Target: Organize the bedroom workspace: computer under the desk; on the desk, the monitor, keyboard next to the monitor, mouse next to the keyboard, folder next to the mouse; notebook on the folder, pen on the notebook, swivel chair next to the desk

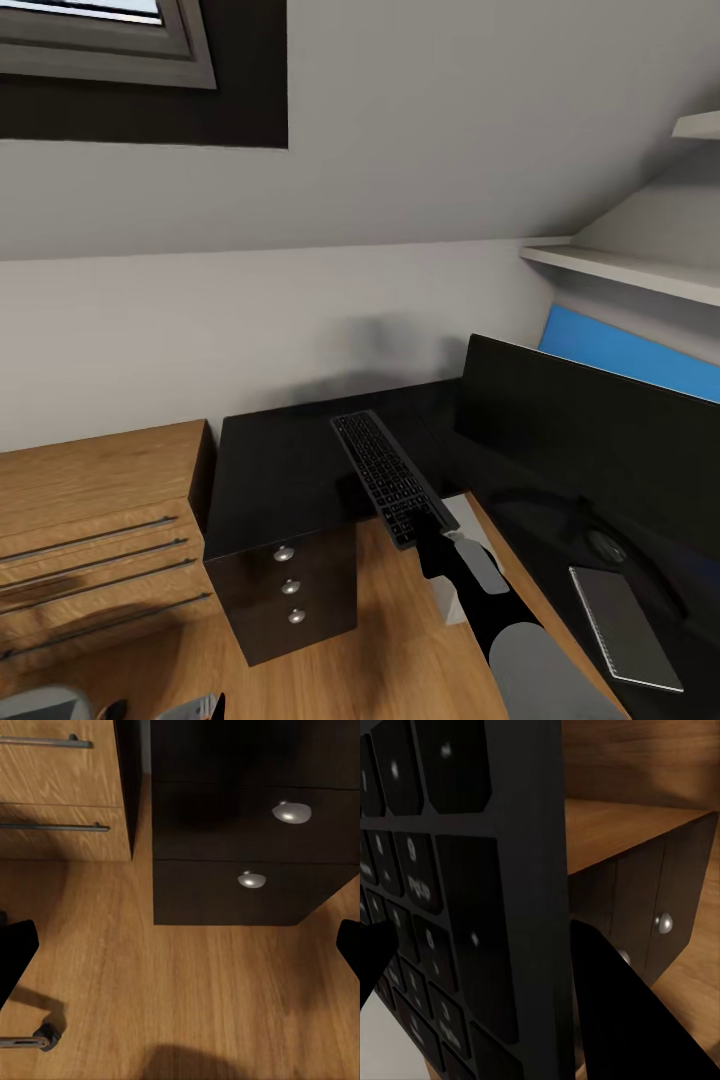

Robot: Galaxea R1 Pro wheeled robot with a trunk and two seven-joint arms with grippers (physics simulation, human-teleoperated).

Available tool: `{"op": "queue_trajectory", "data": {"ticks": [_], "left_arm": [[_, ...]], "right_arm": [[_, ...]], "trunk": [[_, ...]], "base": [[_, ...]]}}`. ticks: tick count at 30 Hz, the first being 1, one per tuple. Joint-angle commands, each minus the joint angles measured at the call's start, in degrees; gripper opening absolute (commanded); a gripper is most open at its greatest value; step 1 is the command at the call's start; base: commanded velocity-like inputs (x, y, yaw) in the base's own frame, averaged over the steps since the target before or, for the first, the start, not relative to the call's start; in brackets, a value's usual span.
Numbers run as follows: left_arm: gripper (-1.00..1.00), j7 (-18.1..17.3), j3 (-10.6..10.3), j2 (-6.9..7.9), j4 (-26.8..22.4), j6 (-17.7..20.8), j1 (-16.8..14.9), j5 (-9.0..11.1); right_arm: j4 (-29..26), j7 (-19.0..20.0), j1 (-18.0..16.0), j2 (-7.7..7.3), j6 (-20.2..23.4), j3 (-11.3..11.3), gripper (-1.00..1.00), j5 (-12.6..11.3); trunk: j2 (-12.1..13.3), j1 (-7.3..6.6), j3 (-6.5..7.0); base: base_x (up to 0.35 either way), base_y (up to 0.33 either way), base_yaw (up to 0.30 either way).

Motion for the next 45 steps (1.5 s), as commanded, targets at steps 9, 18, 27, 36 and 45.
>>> {"op": "queue_trajectory", "data": {"ticks": [9, 18, 27, 36, 45], "left_arm": [[1.00, -0.4, -0.2, 0.03, 0.0, -0.1, -0.1, 0.6], [1.00, -0.4, -0.2, 0.02, 0.1, -0.1, -0.1, 0.6], [1.00, -0.4, -0.2, 0.02, 0.1, -0.1, -0.1, 0.6], [1.00, -0.4, -0.2, 0.09, 0.1, -0.1, -0.1, 0.6], [1.00, -0.4, -0.2, 0.09, 0.1, -0.1, -0.1, 0.6]], "right_arm": [[-0.1, -0.1, 0.0, 0.07, 0.2, -0.4, -1.00, -0.5], [-0.1, -0.1, 0.0, 0.07, 0.2, -0.4, -1.00, -0.5], [0.0, -0.1, 0.0, 0.07, 0.4, -0.4, -1.00, -0.5], [0.0, -0.1, 0.0, 0.07, 2.3, -0.4, -1.00, -0.5], [0.0, -0.1, 0.0, 0.07, 2.3, -0.4, -1.00, -0.4]], "trunk": [[-0.1, 0.04, -0.13], [-0.1, 0.04, -0.13], [-0.1, 0.04, -0.13], [-0.1, 0.04, -0.13], [-0.1, 0.04, -0.13]], "base": [[0.000, 0.000, 0.000], [0.000, 0.000, 0.000], [0.000, 0.000, 0.000], [0.056, -0.019, 0.000], [0.263, -0.031, 0.000]]}}
